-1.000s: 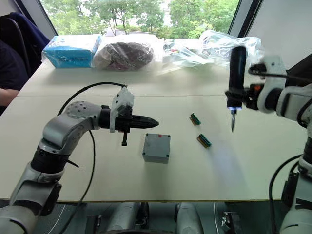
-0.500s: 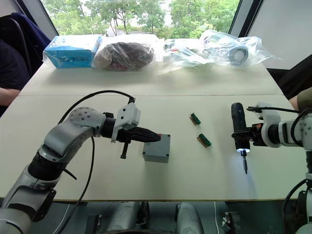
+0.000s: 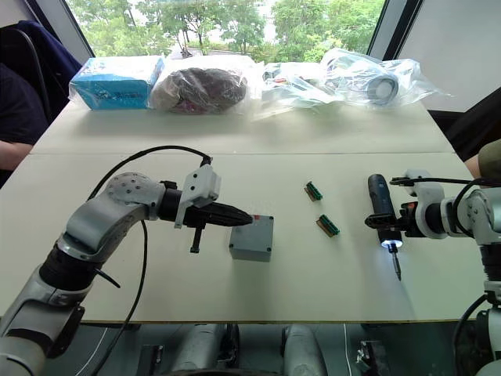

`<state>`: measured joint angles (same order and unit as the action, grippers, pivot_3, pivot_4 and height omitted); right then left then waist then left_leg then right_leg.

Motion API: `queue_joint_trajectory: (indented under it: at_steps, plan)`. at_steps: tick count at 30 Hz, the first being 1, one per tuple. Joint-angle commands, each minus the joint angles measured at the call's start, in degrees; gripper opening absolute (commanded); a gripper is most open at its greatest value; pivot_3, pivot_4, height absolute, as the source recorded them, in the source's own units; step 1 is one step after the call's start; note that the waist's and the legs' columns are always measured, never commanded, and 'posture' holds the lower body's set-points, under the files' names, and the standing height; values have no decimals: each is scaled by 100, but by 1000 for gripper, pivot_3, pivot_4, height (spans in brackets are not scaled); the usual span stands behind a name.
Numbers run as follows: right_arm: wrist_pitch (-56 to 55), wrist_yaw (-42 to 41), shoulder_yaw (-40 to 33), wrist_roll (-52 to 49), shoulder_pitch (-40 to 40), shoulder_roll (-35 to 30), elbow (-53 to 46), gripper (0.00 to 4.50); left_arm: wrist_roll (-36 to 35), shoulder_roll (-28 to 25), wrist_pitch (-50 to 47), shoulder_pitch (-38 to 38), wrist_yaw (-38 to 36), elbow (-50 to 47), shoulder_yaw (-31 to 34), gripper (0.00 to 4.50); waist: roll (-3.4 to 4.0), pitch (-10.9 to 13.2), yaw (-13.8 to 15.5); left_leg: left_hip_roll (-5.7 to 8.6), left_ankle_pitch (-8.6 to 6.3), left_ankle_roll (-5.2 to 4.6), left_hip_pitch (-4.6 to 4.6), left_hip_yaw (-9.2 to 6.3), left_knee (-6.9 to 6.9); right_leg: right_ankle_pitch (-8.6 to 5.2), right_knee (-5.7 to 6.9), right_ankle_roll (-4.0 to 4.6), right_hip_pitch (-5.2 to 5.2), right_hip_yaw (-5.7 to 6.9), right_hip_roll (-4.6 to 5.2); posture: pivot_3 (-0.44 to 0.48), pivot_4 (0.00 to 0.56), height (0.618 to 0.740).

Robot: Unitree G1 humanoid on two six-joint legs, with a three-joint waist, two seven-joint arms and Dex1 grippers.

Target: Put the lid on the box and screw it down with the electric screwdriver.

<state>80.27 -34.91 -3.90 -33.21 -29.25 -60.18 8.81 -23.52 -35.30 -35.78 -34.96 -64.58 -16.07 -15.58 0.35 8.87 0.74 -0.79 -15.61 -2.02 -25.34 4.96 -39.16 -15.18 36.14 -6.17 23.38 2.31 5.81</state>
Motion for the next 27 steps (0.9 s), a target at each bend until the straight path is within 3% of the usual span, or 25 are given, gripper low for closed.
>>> queue_joint_trajectory:
  at_steps: [1,4,7,10,15,27]
  plan:
    - [-246,-269,-446,-52,-292,-358,-507,4477,-534,-90,-315,-205,132,82,846,0,2,1,-8,0,0,0,-1,1,0,0,0,0,3,-1,0,0,150,740]
    - [-482,-684,-689,-199,-605,-665,-840,4477,-701,-319,-439,-288,117,356,1292,0,3,2,-17,-3,1,3,-1,1,0,0,2,-2,6,-1,-1,0,150,740]
    - [-890,-965,-740,-251,-626,-810,-1446,4477,-479,-588,-225,-169,53,603,1322,0,1,2,-17,-7,1,3,1,0,2,-5,1,-9,5,-1,-6,0,150,740]
    - [-1220,-1155,-441,-515,83,-484,-2984,4477,199,-810,268,252,-8,683,656,0,-6,-2,-16,-12,1,4,6,-3,4,-5,-1,-9,-1,-1,-13,0,150,740]
    - [-1653,-1210,84,-727,1137,153,-4363,4477,319,-550,312,504,92,710,363,0,-24,5,54,-10,0,1,-5,-8,-6,-5,4,-9,-1,3,-8,0,150,740]
    - [-1926,-870,1104,-319,1258,805,-4539,4477,943,-203,756,466,48,936,-266,0,-29,2,16,-5,-1,0,5,-7,-11,-3,5,-9,-10,3,-3,0,150,740]
